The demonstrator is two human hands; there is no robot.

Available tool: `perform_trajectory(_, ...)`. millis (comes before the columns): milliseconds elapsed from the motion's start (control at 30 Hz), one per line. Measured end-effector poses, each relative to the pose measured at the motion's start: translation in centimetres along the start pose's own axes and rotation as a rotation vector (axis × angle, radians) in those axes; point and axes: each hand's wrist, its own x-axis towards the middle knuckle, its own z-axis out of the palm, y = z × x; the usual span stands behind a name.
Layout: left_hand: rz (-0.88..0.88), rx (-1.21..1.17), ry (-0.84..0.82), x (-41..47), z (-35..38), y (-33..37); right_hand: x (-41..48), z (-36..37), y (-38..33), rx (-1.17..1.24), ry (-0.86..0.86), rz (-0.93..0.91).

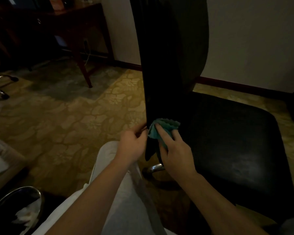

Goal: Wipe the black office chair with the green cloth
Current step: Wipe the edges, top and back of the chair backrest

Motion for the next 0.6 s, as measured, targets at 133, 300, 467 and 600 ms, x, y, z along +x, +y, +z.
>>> perform_trajectory(133, -0.011, -0.022, -0.022, -0.2, -0.2, 0.0, -0.4, 2.2, 0.7, 0.009, -0.146, 0.134)
perform_trajectory(300, 0.019, 0.003, -0.034, -0.6, 0.0, -0.1, -1.9, 2.5, 2.6, -0.087, -0.296, 0.181)
perform_trajectory(467, 0.036, 0.008, -0.02, -0.3, 0.0, -0.6, -1.7, 0.4, 1.7, -0.006, -0.098, 0.113)
perform_trajectory(600, 0.031, -0.013, -0.038, -0.2, 0.0, -0.8, -0.5, -0.9, -0.3, 0.099, 0.131, 0.036)
